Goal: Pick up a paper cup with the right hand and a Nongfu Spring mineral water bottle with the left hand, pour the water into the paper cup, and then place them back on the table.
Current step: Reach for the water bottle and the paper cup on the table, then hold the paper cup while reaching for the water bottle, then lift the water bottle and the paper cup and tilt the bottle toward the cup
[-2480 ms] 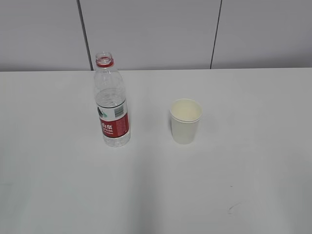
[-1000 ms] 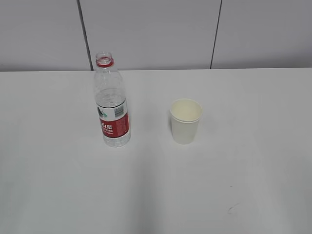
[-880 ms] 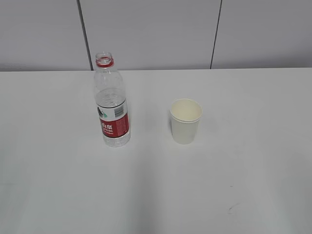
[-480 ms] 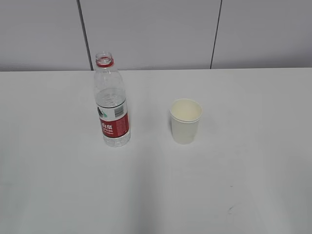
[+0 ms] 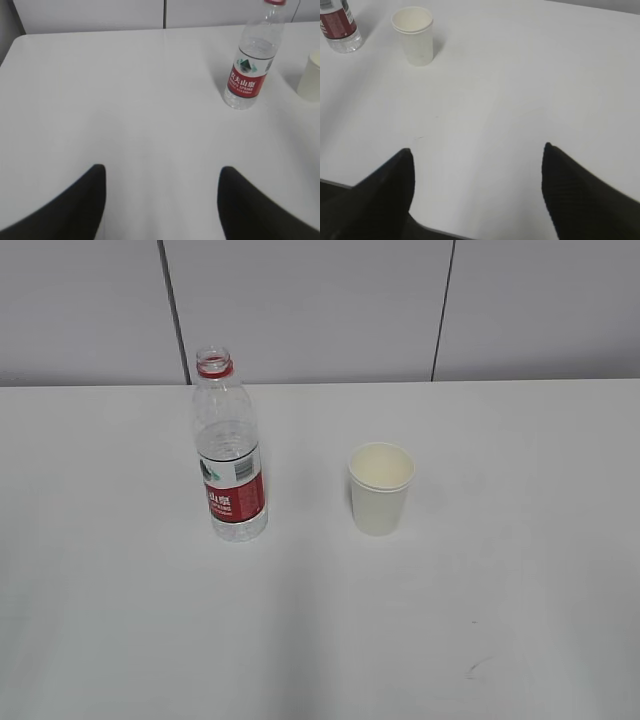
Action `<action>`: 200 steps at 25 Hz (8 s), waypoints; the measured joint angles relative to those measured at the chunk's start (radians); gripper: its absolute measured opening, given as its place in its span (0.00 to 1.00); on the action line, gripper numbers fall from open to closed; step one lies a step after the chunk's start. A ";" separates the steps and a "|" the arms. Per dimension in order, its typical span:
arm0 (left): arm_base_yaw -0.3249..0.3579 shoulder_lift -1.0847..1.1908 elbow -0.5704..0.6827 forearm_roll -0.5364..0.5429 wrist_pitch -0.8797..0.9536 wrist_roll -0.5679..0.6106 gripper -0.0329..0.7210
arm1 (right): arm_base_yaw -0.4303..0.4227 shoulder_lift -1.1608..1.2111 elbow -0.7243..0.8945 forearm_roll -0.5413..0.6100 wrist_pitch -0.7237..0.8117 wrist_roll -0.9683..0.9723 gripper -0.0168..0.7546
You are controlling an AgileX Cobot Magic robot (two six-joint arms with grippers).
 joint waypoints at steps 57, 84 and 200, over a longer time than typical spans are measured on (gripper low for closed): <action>0.000 0.366 0.192 -0.062 -0.863 0.023 0.63 | 0.000 0.296 0.144 0.166 -0.838 -0.197 0.79; -0.095 0.717 0.193 0.016 -1.088 0.023 0.63 | 0.149 0.917 0.167 0.054 -1.371 -0.131 0.79; -0.225 2.047 -0.088 0.553 -2.184 -0.240 0.81 | 0.207 2.311 -0.385 -0.823 -2.248 0.292 0.68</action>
